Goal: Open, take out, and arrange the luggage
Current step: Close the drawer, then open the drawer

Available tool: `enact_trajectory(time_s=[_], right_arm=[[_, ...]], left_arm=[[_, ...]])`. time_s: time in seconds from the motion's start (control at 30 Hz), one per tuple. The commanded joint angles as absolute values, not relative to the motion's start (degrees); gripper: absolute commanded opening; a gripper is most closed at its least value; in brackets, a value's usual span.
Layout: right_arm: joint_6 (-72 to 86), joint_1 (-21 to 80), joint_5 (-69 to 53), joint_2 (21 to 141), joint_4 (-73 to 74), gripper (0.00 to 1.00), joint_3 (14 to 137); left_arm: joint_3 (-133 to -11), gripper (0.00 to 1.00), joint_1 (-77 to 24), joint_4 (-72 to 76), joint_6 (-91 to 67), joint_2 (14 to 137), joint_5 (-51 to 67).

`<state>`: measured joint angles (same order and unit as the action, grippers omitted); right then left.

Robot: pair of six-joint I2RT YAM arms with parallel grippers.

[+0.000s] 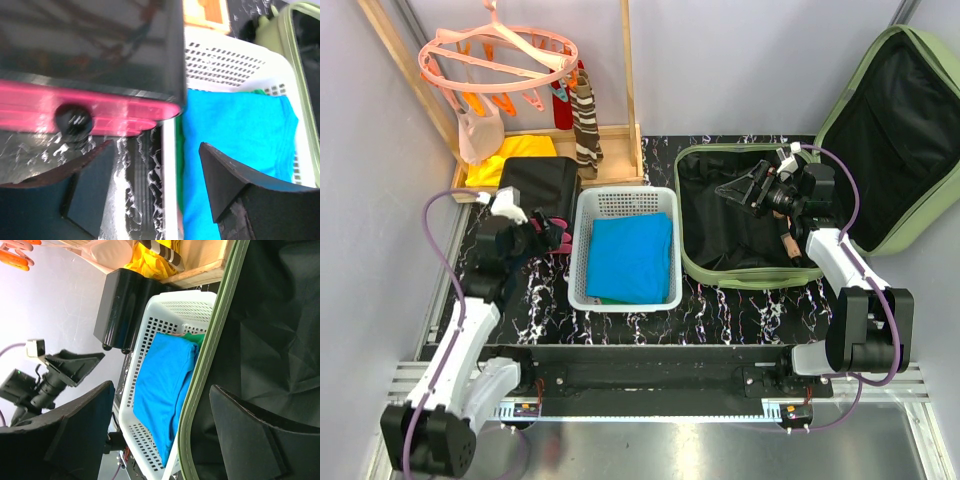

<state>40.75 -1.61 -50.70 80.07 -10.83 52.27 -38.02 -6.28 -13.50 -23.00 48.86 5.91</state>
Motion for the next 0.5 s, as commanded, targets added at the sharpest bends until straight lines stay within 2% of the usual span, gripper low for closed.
enact_trajectory(time_s=[0.0,0.27,0.47], right_arm=[[40.25,-1.41,-52.12,79.72,-12.92,0.86,52.47],[40.26,-1.41,-53.7,78.58,-13.1,0.85,52.03],[39.03,-1.41,-53.7,76.64,-11.08,0.83,51.85]], left_arm=[[-31.4,0.73,-6.68,-11.96,-26.88,43.52,-5.26],[-22.77,0.72,-6.5,1.91,-30.15,44.56,-15.01],[-20.3,0.66,-5.63,13.62,-28.22,51.22,-14.42]])
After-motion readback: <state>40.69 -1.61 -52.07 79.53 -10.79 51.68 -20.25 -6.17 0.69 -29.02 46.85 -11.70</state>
